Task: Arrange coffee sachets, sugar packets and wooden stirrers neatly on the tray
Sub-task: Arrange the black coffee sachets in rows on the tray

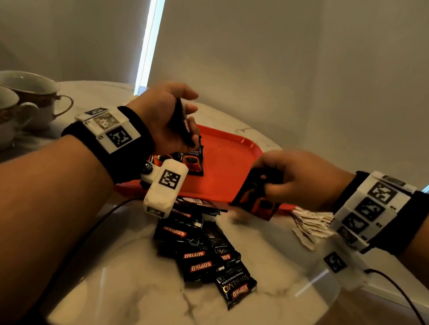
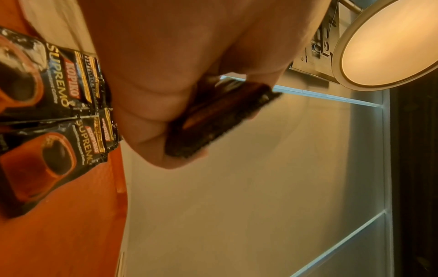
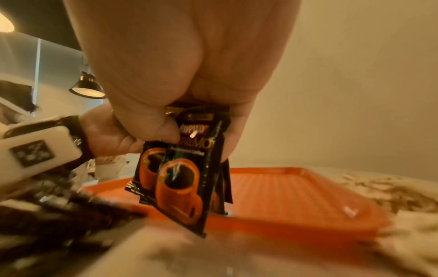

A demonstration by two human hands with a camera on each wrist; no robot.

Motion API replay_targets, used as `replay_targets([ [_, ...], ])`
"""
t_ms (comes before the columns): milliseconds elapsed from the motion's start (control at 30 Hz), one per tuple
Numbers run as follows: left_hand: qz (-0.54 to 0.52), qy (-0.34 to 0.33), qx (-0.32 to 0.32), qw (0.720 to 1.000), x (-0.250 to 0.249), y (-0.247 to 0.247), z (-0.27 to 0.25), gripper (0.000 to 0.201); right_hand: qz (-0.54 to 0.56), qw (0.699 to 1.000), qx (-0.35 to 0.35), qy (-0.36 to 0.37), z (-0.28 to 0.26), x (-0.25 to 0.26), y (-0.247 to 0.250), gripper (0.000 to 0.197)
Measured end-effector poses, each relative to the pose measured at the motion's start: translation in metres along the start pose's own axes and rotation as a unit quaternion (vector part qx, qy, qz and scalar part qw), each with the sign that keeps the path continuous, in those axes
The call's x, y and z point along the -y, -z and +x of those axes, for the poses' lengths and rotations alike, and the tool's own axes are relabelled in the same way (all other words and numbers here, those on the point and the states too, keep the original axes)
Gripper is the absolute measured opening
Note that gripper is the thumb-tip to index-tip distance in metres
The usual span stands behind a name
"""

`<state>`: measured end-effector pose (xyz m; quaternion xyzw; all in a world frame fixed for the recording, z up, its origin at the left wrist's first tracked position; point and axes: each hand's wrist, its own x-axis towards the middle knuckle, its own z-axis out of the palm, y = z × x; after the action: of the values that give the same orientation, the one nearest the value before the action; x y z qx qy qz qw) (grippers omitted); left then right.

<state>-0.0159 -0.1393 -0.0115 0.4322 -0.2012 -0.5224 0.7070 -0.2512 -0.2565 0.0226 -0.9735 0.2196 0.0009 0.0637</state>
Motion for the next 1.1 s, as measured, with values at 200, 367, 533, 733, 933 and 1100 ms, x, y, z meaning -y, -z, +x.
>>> replay_targets([
  [200,0.020,0.000,0.050,0.999,0.005,-0.010,-0.004,0.027,0.090,0.966,-0.243,0.020,0.015,0.009,0.034,0.029],
  [367,0.061,-0.010,0.122,0.991,0.009,-0.021,-0.009,0.058,0.130,0.912,-0.382,0.074,0.039,0.040,0.028,0.027],
  [533,-0.023,-0.046,0.171,0.984,0.008,-0.021,-0.007,0.094,0.162,0.904,-0.378,0.113,0.058,0.062,0.004,0.030],
  [733,-0.041,-0.072,0.203,0.976,0.008,-0.022,-0.005,0.080,0.197,0.906,-0.351,0.133,0.062,0.066,-0.008,0.033],
  [933,0.018,-0.095,0.048,0.994,0.010,-0.020,-0.001,0.035,0.249,0.936,-0.202,0.147,0.045,0.056,-0.009,0.051],
  [1100,-0.025,-0.083,0.005,0.996,0.002,-0.012,0.000,0.027,0.130,0.956,-0.070,0.254,-0.002,0.038,-0.003,0.049],
])
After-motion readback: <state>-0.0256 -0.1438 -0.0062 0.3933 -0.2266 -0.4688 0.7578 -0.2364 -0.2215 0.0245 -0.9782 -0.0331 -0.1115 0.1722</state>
